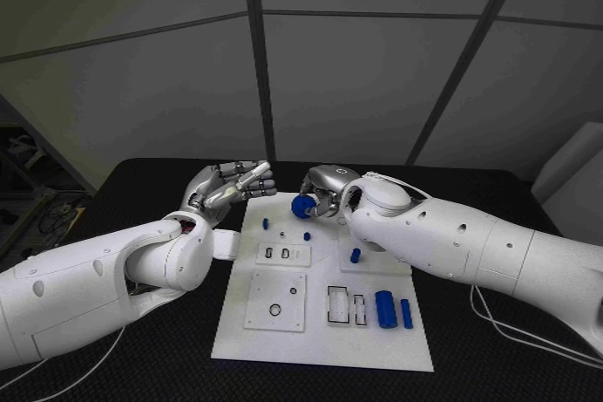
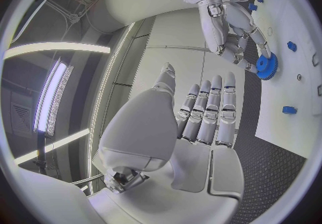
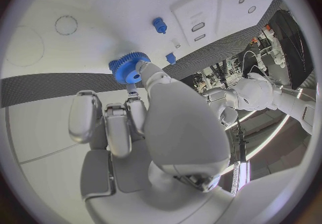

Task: Assemble the parts on the task board

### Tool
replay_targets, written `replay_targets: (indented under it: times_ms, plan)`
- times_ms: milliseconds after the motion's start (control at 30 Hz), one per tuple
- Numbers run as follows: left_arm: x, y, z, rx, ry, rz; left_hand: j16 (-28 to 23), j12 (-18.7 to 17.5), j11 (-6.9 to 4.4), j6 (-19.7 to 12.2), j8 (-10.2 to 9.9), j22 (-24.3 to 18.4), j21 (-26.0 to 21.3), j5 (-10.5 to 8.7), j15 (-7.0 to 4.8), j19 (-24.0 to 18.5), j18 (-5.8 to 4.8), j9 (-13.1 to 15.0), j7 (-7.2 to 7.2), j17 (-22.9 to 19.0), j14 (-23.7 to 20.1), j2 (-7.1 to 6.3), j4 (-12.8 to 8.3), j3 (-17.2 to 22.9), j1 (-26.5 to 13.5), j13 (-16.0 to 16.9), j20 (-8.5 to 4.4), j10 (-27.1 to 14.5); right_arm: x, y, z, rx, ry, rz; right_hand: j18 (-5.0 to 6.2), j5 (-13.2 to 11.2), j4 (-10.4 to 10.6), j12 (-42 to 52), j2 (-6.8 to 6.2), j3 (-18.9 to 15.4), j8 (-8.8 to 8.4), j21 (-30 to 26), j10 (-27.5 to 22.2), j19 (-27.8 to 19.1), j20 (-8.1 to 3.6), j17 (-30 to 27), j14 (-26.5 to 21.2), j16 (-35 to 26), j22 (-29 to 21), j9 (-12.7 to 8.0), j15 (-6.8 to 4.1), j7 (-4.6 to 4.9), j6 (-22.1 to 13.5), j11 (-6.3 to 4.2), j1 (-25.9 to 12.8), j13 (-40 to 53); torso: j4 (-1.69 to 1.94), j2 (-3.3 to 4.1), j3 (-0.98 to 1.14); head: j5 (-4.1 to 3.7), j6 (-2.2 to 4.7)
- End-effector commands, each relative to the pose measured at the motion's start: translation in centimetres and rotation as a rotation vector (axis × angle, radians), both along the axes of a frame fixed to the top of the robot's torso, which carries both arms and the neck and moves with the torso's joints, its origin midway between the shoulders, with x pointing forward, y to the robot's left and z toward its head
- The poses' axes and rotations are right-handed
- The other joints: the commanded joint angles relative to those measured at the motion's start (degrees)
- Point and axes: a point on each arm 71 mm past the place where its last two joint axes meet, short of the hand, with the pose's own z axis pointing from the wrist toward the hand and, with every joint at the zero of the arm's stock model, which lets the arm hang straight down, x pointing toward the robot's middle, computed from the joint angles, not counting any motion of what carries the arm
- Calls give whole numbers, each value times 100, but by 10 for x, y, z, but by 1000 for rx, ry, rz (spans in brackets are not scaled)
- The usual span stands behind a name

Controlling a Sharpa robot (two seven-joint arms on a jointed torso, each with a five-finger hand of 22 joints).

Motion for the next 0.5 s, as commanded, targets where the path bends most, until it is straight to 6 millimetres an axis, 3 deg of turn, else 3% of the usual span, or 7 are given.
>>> replay_targets:
  times_ms: [33, 333, 500]
  plan:
    - [0, -2, 2, 3, -12, -10, -28, -31, 17, 2, -31, -9, -36, 29, -6, -1, -115, -5, 174, -9, 48, 59, -27, 3, 11, -1, 6, -26, 0, 2, -1, -21, 2, 10, -100, -22, -2, -6, 6, 31, 7, 29, 12, 25, -11, 957, 477, 18, 0, -9, -49, 9, 31, -16, -81, 24, -2, -4, 6, 7, -7]
    - [0, -2, 2, 3, -12, -11, -31, -33, 17, 5, -34, -12, -41, 29, -6, -5, -115, -5, 174, -10, 50, 64, -35, 2, 15, -1, 6, -24, 0, 4, -4, -38, 20, 16, -98, -57, -13, -34, -20, 61, -44, 24, -18, 15, -7, 948, 475, 14, -10, -29, -43, 19, 13, -8, -133, -8, -9, -4, 5, 7, -23]
    - [0, -3, 2, 3, -12, -12, -31, -33, 17, 5, -34, -12, -41, 29, -6, -5, -115, -5, 174, -10, 50, 64, -35, 2, 15, -1, 6, -24, 1, 5, -4, -39, 21, 16, -96, -103, -57, -116, -67, 126, -206, 13, -101, -2, 15, 942, 473, 12, -26, -93, -12, 68, -152, 34, -201, -103, -1, -6, 0, 3, -27]
